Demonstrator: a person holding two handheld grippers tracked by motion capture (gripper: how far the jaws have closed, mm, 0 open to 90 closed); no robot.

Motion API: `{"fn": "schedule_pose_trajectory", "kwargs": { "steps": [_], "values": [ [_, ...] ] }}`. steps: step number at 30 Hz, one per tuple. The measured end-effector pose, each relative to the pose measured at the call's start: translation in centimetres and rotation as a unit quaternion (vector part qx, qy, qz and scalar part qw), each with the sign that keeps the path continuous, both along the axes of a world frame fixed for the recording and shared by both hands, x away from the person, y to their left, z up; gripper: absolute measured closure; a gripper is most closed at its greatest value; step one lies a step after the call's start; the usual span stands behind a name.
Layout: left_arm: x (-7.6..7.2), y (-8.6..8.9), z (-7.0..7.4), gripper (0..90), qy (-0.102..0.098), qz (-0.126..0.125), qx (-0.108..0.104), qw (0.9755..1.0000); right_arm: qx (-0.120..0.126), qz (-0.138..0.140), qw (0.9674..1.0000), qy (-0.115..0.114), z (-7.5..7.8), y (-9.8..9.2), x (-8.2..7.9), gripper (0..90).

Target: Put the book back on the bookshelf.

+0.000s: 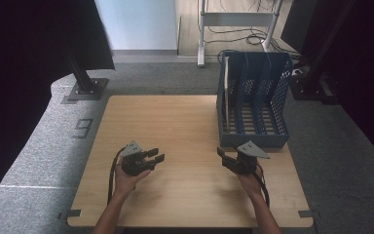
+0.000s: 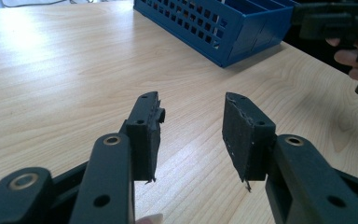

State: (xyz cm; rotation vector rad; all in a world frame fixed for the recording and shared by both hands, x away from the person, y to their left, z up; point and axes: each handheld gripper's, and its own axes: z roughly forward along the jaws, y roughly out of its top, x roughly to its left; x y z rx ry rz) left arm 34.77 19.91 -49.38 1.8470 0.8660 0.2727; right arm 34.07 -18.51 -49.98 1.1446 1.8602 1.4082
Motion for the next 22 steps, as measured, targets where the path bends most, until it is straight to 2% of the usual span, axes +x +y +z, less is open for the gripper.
{"fn": "schedule_pose_trajectory", "kwargs": {
  "steps": [6,10,14,22],
  "values": [
    [0.0,0.1,0.0,56.0,-0.001,0.000,0.003,1.0000,-0.018,0.009,0.9996,0.019,-1.7,-0.2,-1.3,37.3],
    [0.0,0.1,0.0,55.9,-0.002,0.002,0.007,1.0000,-0.024,0.012,0.9992,0.031,-2.6,0.0,-1.4,37.4],
    [0.0,0.0,-0.2,55.3,-0.003,0.005,0.017,0.9998,-0.030,0.017,0.9988,0.035,-2.9,0.3,-1.3,37.4],
    [0.0,-0.1,-0.2,55.0,-0.001,0.002,0.017,0.9998,-0.030,0.014,0.9989,0.034,-2.8,0.2,-1.3,37.1]
  ]
}}
